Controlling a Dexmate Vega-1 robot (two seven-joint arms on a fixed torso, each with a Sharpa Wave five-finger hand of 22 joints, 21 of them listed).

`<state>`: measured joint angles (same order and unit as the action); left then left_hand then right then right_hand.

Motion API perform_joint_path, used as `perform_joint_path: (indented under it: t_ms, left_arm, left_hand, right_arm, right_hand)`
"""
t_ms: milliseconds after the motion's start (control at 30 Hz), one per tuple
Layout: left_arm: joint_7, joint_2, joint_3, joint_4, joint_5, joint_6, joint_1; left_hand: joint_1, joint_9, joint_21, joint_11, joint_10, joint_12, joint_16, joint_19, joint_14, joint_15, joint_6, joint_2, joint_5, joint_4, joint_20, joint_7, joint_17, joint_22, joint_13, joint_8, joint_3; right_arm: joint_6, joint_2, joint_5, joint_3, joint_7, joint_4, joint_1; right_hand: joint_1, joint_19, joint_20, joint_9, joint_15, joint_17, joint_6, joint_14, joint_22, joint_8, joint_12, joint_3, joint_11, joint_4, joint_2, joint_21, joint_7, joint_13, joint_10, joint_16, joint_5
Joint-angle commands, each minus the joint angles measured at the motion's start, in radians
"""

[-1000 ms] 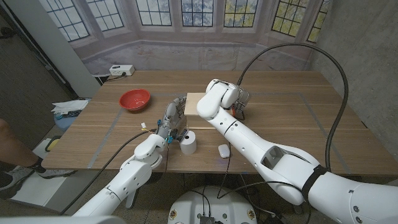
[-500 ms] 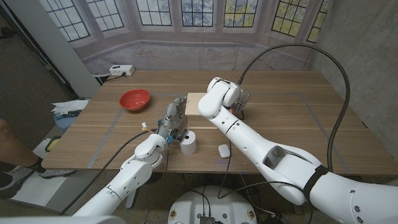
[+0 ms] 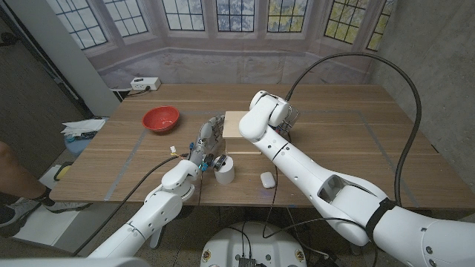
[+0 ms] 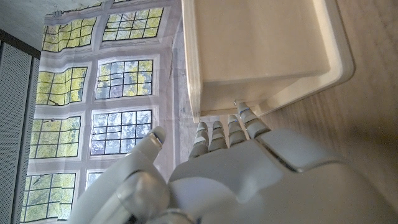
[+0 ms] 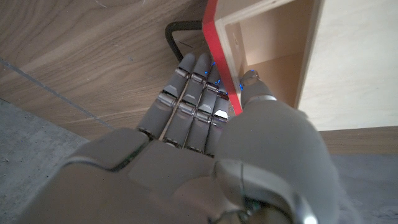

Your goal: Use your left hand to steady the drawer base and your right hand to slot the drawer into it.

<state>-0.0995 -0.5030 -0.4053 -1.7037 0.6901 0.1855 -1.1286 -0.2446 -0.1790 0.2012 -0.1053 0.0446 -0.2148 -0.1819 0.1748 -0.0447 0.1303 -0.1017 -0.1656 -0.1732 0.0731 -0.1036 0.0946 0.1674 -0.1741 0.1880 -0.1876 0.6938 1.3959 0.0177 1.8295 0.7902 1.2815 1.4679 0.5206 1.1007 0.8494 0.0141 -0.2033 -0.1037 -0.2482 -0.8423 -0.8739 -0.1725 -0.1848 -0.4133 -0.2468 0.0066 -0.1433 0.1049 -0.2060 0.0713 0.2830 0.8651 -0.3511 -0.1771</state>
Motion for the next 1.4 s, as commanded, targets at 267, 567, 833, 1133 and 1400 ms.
perform_joint_path:
  t_ms: [267, 567, 833, 1133, 1400]
  left_arm:
    - [-0.01, 0.003, 0.0, 0.0, -0.008, 0.01, -0.003]
    - [-0.013, 0.004, -0.002, 0.004, -0.011, 0.007, 0.002]
    - [-0.016, 0.003, -0.003, -0.001, -0.012, -0.001, 0.003]
    - [-0.022, 0.002, -0.005, -0.005, -0.019, -0.005, 0.003]
    - [-0.027, 0.001, -0.006, -0.009, -0.024, -0.008, 0.003]
  left_hand:
    - [0.006, -0.004, 0.001, -0.008, 0.001, 0.004, 0.004, 0.002, -0.002, 0.005, -0.003, -0.003, -0.003, -0.001, 0.0, -0.005, 0.003, -0.004, 0.006, 0.001, 0.013]
    - [0.006, -0.004, 0.001, -0.008, 0.002, 0.004, 0.004, 0.003, -0.002, 0.005, -0.004, -0.002, -0.003, -0.001, 0.0, -0.005, 0.003, -0.004, 0.006, 0.001, 0.014]
    - [0.006, -0.004, 0.001, -0.008, 0.002, 0.004, 0.003, 0.003, -0.003, 0.005, -0.004, -0.002, -0.003, -0.001, 0.0, -0.006, 0.003, -0.004, 0.006, 0.001, 0.015]
    - [0.006, -0.004, 0.001, -0.008, 0.003, 0.004, 0.003, 0.004, -0.003, 0.006, -0.004, -0.002, -0.003, -0.002, 0.0, -0.007, 0.003, -0.004, 0.006, 0.001, 0.015]
    - [0.006, -0.004, 0.002, -0.009, 0.004, 0.004, 0.003, 0.005, -0.003, 0.006, -0.007, -0.002, -0.003, -0.002, -0.001, -0.006, 0.003, -0.004, 0.006, 0.0, 0.017]
  right_arm:
    - [0.0, -0.029, -0.011, 0.017, 0.029, 0.044, -0.006]
    - [0.0, -0.039, -0.015, 0.013, 0.034, 0.061, -0.008]
    - [0.0, -0.054, -0.004, 0.0, 0.054, 0.1, -0.001]
    - [0.0, -0.074, -0.031, -0.014, 0.06, 0.16, 0.009]
    - [0.0, -0.102, -0.07, -0.024, 0.056, 0.231, 0.015]
  right_hand:
    - [-0.013, -0.007, -0.009, -0.002, 0.014, 0.0, 0.019, 0.009, -0.001, 0.001, 0.013, 0.01, 0.007, 0.001, -0.017, 0.006, 0.008, -0.005, -0.013, 0.008, -0.003]
    - [-0.017, -0.009, -0.01, -0.002, 0.012, -0.001, 0.022, 0.012, -0.001, -0.002, 0.017, 0.012, 0.007, 0.002, -0.017, 0.007, 0.008, -0.007, -0.013, 0.009, -0.004]
    - [-0.019, -0.014, -0.011, -0.001, 0.017, -0.001, 0.025, 0.015, -0.001, -0.004, 0.024, 0.013, 0.012, 0.002, -0.015, 0.008, 0.007, -0.009, -0.02, 0.01, -0.004]
    - [-0.022, -0.018, -0.013, -0.001, 0.022, -0.001, 0.031, 0.021, -0.001, -0.004, 0.029, 0.013, 0.015, 0.003, -0.013, 0.009, 0.01, -0.012, -0.025, 0.013, -0.004]
    - [-0.025, -0.025, -0.017, -0.001, 0.028, -0.004, 0.038, 0.033, -0.002, -0.005, 0.04, 0.013, 0.017, 0.004, -0.006, 0.011, 0.011, -0.015, -0.038, 0.015, -0.005]
